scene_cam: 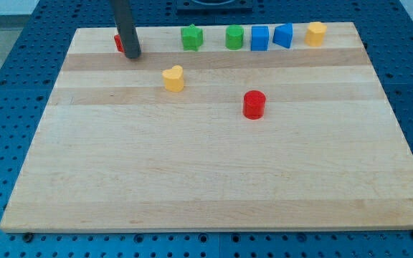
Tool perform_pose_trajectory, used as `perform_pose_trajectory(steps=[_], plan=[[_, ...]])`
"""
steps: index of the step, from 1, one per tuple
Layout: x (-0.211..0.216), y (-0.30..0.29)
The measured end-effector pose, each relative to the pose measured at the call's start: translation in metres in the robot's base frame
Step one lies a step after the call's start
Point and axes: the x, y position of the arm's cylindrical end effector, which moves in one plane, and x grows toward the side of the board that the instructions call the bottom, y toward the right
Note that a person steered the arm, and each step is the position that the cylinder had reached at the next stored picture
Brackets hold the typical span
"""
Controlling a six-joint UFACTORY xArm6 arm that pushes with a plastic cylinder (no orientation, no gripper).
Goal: Move the red star to the left of the green star
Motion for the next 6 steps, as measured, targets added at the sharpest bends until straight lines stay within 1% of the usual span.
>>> perform_pose_trajectory(steps=[1, 2, 3, 4, 5, 6], plan=[[0.000, 0.000], [0.027, -0.018], [0.089, -0.021], [0.125, 0.033], [0.131, 0.074], [0.131, 0.097]])
